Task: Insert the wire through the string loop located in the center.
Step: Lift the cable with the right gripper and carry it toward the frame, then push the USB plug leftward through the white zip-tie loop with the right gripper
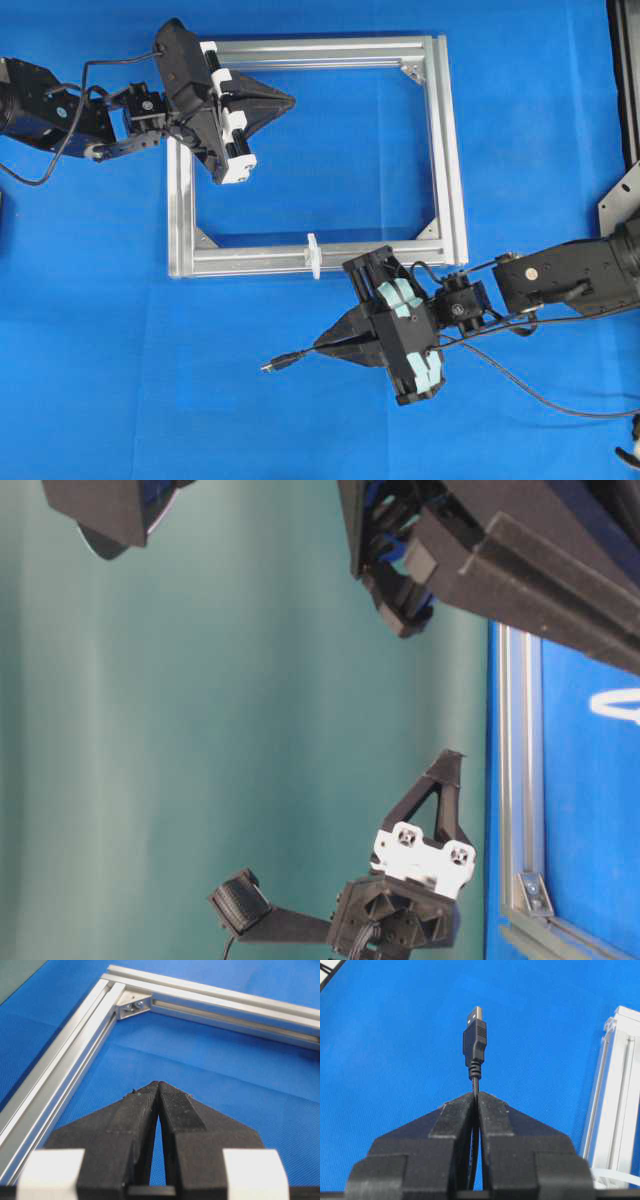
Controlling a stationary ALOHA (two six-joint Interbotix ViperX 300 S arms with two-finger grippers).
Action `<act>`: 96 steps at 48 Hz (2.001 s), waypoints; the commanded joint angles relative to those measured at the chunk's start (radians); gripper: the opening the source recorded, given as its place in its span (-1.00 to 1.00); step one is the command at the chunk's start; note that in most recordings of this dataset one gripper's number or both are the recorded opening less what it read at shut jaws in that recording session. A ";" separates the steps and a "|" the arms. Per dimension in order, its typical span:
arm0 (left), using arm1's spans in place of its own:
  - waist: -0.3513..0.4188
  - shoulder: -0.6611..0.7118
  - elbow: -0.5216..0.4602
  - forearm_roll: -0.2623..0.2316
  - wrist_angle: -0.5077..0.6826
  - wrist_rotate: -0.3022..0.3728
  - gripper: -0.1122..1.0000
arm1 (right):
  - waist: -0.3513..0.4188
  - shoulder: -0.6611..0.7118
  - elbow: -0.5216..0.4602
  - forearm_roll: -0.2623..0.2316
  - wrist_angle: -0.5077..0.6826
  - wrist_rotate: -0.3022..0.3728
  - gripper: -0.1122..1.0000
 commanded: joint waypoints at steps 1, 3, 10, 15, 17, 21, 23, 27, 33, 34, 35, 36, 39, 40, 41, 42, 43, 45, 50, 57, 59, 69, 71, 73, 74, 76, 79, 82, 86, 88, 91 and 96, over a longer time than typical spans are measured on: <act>-0.003 -0.032 -0.006 0.003 -0.006 0.003 -0.80 | 0.003 -0.029 -0.015 0.000 -0.003 0.000 -0.83; -0.003 -0.032 -0.006 0.003 -0.006 0.003 -0.80 | 0.005 -0.029 -0.014 0.000 -0.002 0.000 -0.83; -0.003 -0.032 -0.006 0.002 -0.006 0.003 -0.80 | 0.005 -0.040 0.002 0.000 0.000 0.000 -0.83; -0.003 -0.032 -0.006 0.003 -0.006 0.003 -0.80 | 0.003 -0.060 0.031 0.002 -0.003 0.003 -0.83; -0.003 -0.032 -0.006 0.003 -0.006 0.003 -0.80 | 0.005 -0.069 0.043 0.003 -0.003 0.003 -0.83; -0.003 -0.032 -0.006 0.002 -0.006 0.003 -0.80 | 0.003 -0.094 0.069 0.003 -0.002 0.003 -0.83; -0.003 -0.032 -0.006 0.002 -0.006 0.003 -0.80 | 0.005 -0.109 0.083 0.003 0.000 0.003 -0.83; -0.003 -0.032 -0.006 0.003 -0.006 0.003 -0.80 | 0.005 -0.143 0.120 0.005 0.000 0.003 -0.83; -0.005 -0.032 -0.006 0.003 -0.006 0.003 -0.80 | 0.005 -0.190 0.172 0.005 0.002 0.003 -0.83; -0.005 -0.032 -0.006 0.003 -0.006 0.003 -0.80 | 0.005 -0.199 0.181 0.005 0.002 0.003 -0.83; -0.005 -0.032 -0.006 0.003 -0.006 0.003 -0.80 | 0.005 -0.207 0.189 0.005 0.002 0.003 -0.83; -0.006 -0.032 -0.006 0.002 -0.006 0.003 -0.80 | 0.003 -0.215 0.198 0.006 0.002 0.003 -0.83; -0.006 -0.032 -0.006 0.003 -0.006 0.003 -0.80 | 0.003 -0.242 0.227 0.006 0.002 0.005 -0.83; -0.005 -0.032 -0.006 0.003 -0.006 0.003 -0.80 | 0.005 -0.249 0.235 0.006 0.002 0.005 -0.83; -0.005 -0.032 -0.006 0.003 -0.006 0.003 -0.80 | 0.005 -0.256 0.242 0.006 0.002 0.005 -0.83; -0.006 -0.032 -0.006 0.003 -0.006 0.003 -0.80 | 0.005 -0.262 0.249 0.008 0.003 0.006 -0.83; -0.006 -0.032 -0.006 0.002 -0.006 0.003 -0.80 | 0.005 -0.268 0.255 0.008 0.005 0.006 -0.83; -0.006 -0.032 -0.006 0.002 -0.006 0.003 -0.80 | 0.005 -0.279 0.265 0.008 0.006 0.005 -0.83; -0.006 -0.032 -0.006 0.003 -0.006 0.003 -0.80 | 0.003 -0.299 0.282 0.009 0.008 0.006 -0.83; -0.006 -0.032 -0.006 0.003 -0.006 0.003 -0.80 | 0.003 -0.298 0.282 0.008 0.008 0.005 -0.83; -0.006 -0.032 -0.006 0.002 -0.006 0.003 -0.80 | 0.003 -0.296 0.281 0.009 0.008 0.006 -0.83; -0.008 -0.032 -0.006 0.003 -0.006 0.003 -0.80 | -0.032 -0.293 0.284 0.017 0.008 0.005 -0.83; -0.008 -0.032 -0.006 0.003 -0.006 0.003 -0.80 | -0.051 -0.293 0.285 0.023 0.008 0.006 -0.83; -0.008 -0.032 -0.005 0.003 -0.006 0.003 -0.80 | -0.072 -0.293 0.288 0.029 0.009 0.005 -0.83; -0.008 -0.032 -0.006 0.003 -0.006 0.003 -0.80 | -0.081 -0.293 0.290 0.031 0.009 0.005 -0.83; -0.011 -0.032 -0.006 0.003 -0.006 0.003 -0.80 | -0.103 -0.291 0.293 0.032 0.009 0.005 -0.83; -0.012 -0.032 -0.006 0.002 -0.006 0.003 -0.80 | -0.132 -0.290 0.295 0.032 0.009 0.005 -0.83; -0.012 -0.032 -0.006 0.003 -0.006 0.003 -0.80 | -0.158 -0.285 0.295 0.032 0.008 0.005 -0.83; -0.014 -0.032 -0.003 0.003 -0.006 0.003 -0.80 | -0.187 -0.275 0.295 0.032 0.006 0.005 -0.83; -0.014 -0.032 -0.002 0.003 -0.006 0.003 -0.80 | -0.196 -0.270 0.296 0.032 0.006 0.005 -0.83; -0.014 -0.032 -0.002 0.003 -0.006 0.003 -0.80 | -0.207 -0.262 0.295 0.032 0.005 0.005 -0.83; -0.014 -0.032 -0.002 0.002 -0.006 0.003 -0.80 | -0.216 -0.249 0.295 0.032 0.005 0.005 -0.83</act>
